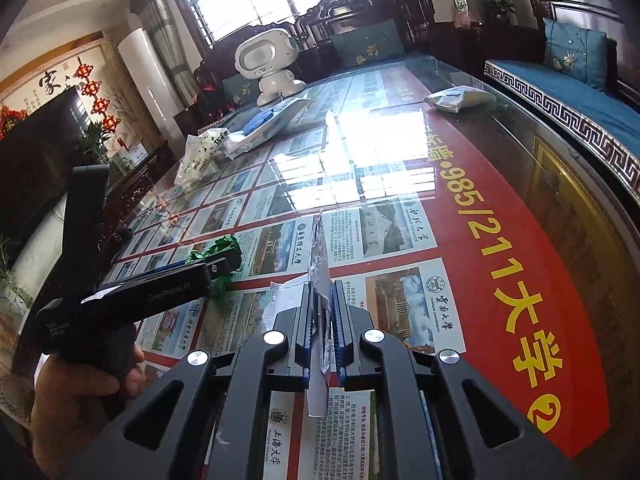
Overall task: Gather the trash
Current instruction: 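Grasp the white paper box with the right tool while the left tool grasps the green wrapper, then carry the green wrapper and paper box to the yellow bin and open both tools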
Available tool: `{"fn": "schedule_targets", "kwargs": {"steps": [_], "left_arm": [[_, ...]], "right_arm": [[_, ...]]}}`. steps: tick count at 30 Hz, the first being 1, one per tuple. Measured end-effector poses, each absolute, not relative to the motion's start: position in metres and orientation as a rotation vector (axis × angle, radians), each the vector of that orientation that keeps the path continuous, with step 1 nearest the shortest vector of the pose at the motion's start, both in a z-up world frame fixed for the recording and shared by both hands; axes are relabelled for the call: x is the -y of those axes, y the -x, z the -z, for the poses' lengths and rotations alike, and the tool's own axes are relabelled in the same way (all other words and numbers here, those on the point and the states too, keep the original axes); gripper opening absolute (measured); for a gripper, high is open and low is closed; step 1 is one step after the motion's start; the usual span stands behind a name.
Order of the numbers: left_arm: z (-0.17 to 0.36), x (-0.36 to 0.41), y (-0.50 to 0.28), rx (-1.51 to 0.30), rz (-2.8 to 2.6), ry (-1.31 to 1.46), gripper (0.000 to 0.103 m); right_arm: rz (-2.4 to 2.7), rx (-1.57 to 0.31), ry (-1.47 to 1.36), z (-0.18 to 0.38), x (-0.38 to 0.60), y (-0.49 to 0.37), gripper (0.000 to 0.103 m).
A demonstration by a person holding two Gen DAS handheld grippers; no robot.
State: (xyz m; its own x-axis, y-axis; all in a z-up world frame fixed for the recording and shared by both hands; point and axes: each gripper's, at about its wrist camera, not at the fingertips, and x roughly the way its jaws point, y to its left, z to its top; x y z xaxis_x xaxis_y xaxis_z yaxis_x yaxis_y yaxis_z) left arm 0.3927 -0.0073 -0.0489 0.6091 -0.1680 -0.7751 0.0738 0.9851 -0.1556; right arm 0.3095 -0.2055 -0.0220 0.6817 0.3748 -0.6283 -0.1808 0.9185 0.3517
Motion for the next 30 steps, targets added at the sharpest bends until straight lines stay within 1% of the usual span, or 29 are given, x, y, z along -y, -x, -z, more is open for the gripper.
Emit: {"fn": "schedule_targets", "kwargs": {"steps": [4, 8, 13, 19, 23, 30], "left_arm": [[0.048, 0.005, -0.386, -0.898, 0.163, 0.13, 0.047], [0.041, 0.004, -0.368, -0.86, 0.191, 0.145, 0.047], [0.015, 0.008, -0.324, -0.779, 0.233, 0.108, 0.047], [-0.013, 0.006, -0.262, -0.695, 0.267, 0.08, 0.047], [-0.024, 0.006, -0.222, -0.678, 0.307, 0.062, 0.047], [-0.034, 0.009, -0.133, -0.642, 0.367, 0.018, 0.047]], "right_arm": [[-0.322, -0.763, -0.283, 0.023, 0.206, -0.307, 0.009], [-0.335, -0.752, -0.284, 0.017, 0.206, -0.301, 0.009], [-0.359, -0.719, -0.283, 0.001, 0.205, -0.28, 0.009], [-0.395, -0.657, -0.272, -0.026, 0.203, -0.231, 0.009], [-0.423, -0.612, -0.26, -0.045, 0.202, -0.186, 0.009], [-0.512, -0.592, -0.213, -0.062, 0.192, -0.099, 0.009]]}}
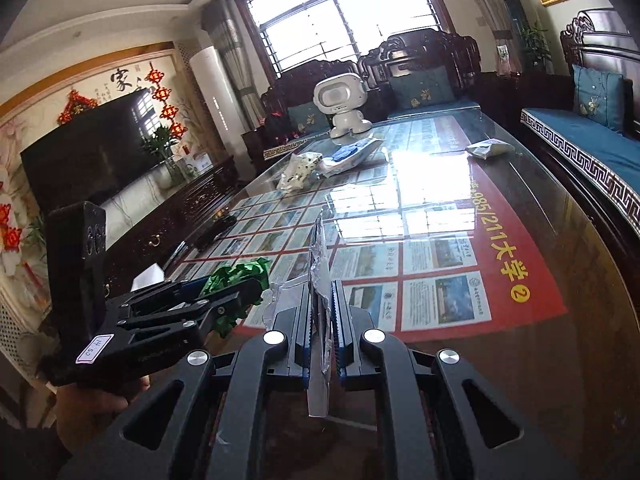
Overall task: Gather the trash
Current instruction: 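Carry the green wrapper and paper box to the yellow bin and open both tools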
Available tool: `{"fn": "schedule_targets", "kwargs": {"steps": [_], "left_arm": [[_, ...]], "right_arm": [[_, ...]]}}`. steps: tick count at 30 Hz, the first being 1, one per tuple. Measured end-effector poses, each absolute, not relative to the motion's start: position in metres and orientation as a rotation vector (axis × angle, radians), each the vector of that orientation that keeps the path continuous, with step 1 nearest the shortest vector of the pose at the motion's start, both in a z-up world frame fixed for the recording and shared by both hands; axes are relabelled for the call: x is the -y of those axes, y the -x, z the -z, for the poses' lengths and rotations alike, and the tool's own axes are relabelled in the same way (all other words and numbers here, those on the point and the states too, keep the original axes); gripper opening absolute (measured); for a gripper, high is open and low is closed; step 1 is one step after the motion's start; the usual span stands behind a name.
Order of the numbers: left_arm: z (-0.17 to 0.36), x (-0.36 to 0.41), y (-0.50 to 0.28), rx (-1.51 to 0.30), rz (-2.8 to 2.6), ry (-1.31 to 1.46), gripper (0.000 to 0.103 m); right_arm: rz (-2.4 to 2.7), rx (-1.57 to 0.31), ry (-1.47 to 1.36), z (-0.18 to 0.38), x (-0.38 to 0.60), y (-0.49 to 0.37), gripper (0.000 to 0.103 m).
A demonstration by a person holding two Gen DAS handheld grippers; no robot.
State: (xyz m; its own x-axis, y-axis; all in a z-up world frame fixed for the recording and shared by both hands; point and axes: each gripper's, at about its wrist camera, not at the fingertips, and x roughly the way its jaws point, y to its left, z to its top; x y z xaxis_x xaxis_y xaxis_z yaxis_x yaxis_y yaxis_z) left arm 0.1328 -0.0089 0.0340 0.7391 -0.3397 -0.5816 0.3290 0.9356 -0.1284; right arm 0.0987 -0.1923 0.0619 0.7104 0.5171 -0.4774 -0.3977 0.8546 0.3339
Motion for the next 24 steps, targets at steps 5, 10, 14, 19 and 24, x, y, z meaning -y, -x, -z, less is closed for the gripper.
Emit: {"fn": "schedule_targets", "kwargs": {"steps": [5, 10, 14, 19, 24], "left_arm": [[-0.03, 0.011, -0.07, -0.653, 0.418, -0.006, 0.048], [-0.023, 0.013, -0.017, -0.666, 0.434, -0.027, 0.048], [-0.016, 0.019, 0.022, -0.668, 0.471, -0.059, 0.048], [0.002, 0.027, 0.061, -0.688, 0.507, -0.07, 0.048], [0.024, 0.037, 0.088, -0.709, 0.541, -0.106, 0.048]], "right_arm": [[-0.545, -0.598, -0.209, -0.061, 0.195, -0.037, 0.009], [-0.545, -0.607, -0.194, -0.057, 0.199, 0.014, 0.009], [-0.534, -0.615, -0.189, -0.049, 0.204, 0.05, 0.009], [-0.503, -0.639, -0.184, -0.031, 0.211, 0.089, 0.009], [-0.468, -0.667, -0.205, -0.009, 0.221, 0.114, 0.01]]}}
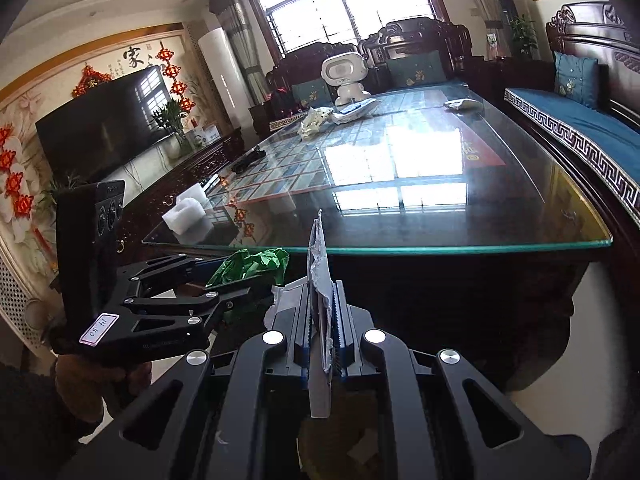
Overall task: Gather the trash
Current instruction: 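Carry the green wrapper and paper box to the yellow bin and open both tools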
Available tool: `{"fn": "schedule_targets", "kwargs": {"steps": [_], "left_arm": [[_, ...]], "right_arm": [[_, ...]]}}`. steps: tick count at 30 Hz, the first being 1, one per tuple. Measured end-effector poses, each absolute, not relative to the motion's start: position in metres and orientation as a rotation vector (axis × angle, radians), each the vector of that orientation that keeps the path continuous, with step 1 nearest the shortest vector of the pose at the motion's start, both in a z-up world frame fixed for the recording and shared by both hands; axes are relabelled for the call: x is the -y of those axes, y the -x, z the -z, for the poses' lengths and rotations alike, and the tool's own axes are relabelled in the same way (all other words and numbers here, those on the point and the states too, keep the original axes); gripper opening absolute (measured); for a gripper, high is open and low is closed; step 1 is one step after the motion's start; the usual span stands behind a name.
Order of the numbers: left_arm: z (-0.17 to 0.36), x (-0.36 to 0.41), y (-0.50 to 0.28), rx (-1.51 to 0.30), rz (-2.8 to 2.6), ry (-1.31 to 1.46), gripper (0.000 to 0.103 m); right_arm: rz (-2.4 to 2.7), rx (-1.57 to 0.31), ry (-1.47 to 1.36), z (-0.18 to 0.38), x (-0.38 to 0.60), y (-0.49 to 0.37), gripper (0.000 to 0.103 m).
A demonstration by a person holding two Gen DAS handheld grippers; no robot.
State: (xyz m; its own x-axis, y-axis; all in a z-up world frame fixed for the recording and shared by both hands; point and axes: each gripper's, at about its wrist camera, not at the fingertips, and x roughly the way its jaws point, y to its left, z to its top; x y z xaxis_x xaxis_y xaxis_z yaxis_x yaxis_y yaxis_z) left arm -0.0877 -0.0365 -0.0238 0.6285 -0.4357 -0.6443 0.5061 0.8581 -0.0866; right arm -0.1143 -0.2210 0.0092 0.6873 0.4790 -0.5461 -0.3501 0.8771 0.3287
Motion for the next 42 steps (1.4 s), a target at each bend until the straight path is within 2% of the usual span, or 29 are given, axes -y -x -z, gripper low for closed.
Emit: {"fn": "schedule_targets", "kwargs": {"steps": [18, 20, 22, 23, 33, 42], "left_arm": [[0.103, 0.055, 0.122, -0.879, 0.588, -0.157, 0.048], [0.105, 0.056, 0.122, -0.879, 0.588, -0.165, 0.048], [0.106, 0.058, 0.122, -0.883, 0.594, -0.16, 0.048], [0.107, 0.058, 0.122, -0.886, 0.595, -0.158, 0.048], [0.111, 0.062, 0.121, -0.901, 0.603, -0.159, 0.048], [0.107, 0.075, 0.124, -0.888, 0.625, -0.182, 0.048]], "right_arm": [[-0.314, -0.859, -0.156, 0.088, 0.218, 0.159, 0.012], [-0.306, -0.874, -0.153, 0.092, 0.217, 0.16, 0.017], [-0.3, -0.891, -0.157, 0.098, 0.217, 0.16, 0.031], [-0.3, -0.898, -0.164, 0.101, 0.218, 0.16, 0.033], [-0.3, -0.876, -0.175, 0.093, 0.223, 0.162, 0.035], [-0.298, -0.829, -0.196, 0.078, 0.237, 0.169, 0.04]]}}
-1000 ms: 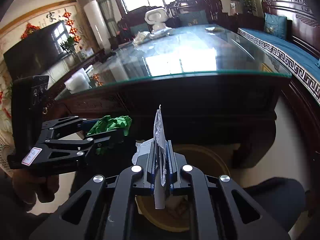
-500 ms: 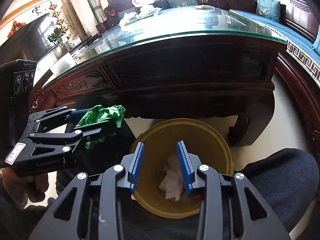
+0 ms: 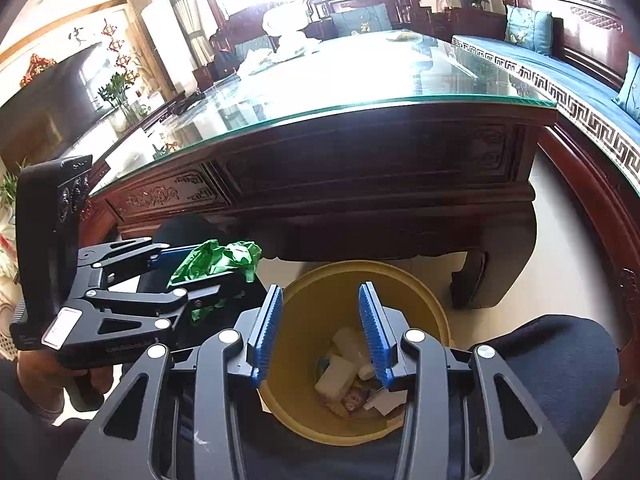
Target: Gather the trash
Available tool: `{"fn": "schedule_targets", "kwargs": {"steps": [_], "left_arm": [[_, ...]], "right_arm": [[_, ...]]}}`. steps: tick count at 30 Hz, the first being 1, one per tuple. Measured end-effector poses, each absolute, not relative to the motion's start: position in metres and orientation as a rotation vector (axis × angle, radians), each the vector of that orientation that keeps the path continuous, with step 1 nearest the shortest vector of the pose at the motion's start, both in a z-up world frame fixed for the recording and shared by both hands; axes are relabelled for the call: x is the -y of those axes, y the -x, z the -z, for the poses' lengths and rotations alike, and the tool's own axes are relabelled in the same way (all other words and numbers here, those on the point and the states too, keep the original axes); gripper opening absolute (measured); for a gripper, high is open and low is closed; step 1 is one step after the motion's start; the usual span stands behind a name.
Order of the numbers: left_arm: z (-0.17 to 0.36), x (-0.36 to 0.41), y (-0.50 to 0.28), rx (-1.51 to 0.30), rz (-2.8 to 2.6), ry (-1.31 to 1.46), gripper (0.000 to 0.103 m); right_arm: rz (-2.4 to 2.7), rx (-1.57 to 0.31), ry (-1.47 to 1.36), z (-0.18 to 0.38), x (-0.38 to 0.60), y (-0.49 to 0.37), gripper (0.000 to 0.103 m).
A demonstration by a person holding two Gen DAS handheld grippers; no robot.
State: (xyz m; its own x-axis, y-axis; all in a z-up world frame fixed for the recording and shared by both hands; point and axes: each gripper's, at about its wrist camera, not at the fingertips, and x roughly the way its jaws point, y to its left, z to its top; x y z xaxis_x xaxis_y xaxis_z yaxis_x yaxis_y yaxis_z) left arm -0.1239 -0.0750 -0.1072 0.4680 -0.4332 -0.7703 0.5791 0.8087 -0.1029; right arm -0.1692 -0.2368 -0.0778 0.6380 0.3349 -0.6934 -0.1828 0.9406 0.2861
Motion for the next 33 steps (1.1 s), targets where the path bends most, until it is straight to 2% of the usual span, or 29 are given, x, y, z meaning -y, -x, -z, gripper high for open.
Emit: {"fn": "schedule_targets", "kwargs": {"steps": [5, 7, 23, 26, 27, 33], "left_arm": [[0.109, 0.085, 0.126, -0.894, 0.645, -0.198, 0.048], [0.112, 0.089, 0.125, -0.904, 0.651, -0.206, 0.048], [0.128, 0.114, 0.136, -0.966, 0.685, -0.28, 0.055], [0.129, 0.116, 0.137, -0.963, 0.684, -0.285, 0.066], [0.129, 0.116, 0.137, -0.964, 0.688, -0.284, 0.072], [0.129, 0.113, 0.136, -0.962, 0.679, -0.276, 0.073]], "right_arm": [[-0.29, -0.818, -0.215, 0.076, 0.247, 0.174, 0.044], [-0.282, -0.822, -0.214, 0.079, 0.25, 0.175, 0.05], [-0.26, -0.809, -0.271, 0.085, 0.275, 0.185, 0.051], [-0.263, -0.814, -0.275, 0.086, 0.275, 0.185, 0.052], [-0.263, -0.814, -0.273, 0.086, 0.275, 0.185, 0.052], [-0.264, -0.81, -0.271, 0.084, 0.273, 0.183, 0.052]]}}
